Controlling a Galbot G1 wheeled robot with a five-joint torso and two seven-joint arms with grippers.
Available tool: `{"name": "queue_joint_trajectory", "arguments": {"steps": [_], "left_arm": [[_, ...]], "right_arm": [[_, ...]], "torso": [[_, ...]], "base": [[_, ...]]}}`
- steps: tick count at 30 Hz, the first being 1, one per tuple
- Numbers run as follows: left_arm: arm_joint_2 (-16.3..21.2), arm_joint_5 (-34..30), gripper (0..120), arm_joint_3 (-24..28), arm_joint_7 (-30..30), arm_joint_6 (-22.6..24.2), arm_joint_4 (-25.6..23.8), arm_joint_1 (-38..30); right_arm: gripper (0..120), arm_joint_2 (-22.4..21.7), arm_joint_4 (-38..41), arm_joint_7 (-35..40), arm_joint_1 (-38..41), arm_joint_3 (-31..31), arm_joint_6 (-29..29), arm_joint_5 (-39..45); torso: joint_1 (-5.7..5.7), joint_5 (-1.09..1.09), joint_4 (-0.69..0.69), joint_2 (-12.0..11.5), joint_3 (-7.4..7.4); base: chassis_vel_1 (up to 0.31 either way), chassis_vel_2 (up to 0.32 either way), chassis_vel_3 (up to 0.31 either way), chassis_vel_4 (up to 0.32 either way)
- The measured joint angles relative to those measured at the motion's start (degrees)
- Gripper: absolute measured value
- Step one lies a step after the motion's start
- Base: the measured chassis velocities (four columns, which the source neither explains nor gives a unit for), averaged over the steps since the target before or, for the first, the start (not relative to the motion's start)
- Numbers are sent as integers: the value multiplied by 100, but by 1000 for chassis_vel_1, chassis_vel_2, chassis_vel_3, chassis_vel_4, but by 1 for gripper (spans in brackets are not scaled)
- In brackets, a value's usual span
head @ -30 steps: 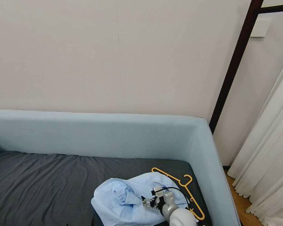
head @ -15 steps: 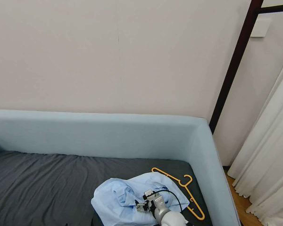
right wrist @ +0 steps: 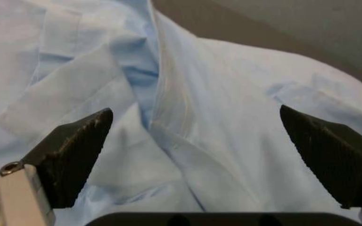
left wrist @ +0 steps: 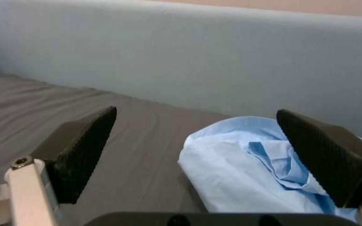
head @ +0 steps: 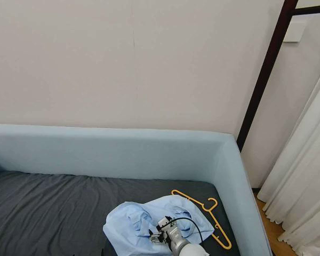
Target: Pick up the clothes from the sofa and hang them on the clothes hanger.
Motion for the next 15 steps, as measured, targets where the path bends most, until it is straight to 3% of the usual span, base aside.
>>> {"name": "queue_joint_trajectory", "arguments": {"steps": [7, 15], "left_arm": [[-21, 13, 100, 30, -1, 0, 31, -34], [-9, 6, 100, 25, -1, 14, 46, -52]], "right_arm": [[100, 74, -82, 138, 151, 143, 0, 240], [100, 492, -510, 254, 230, 32, -6, 288]], "torso": [[0, 0, 0, 0, 0], [0, 0, 1, 0, 0]], "base": [[0, 0, 0, 0], [0, 0, 0, 0]]}}
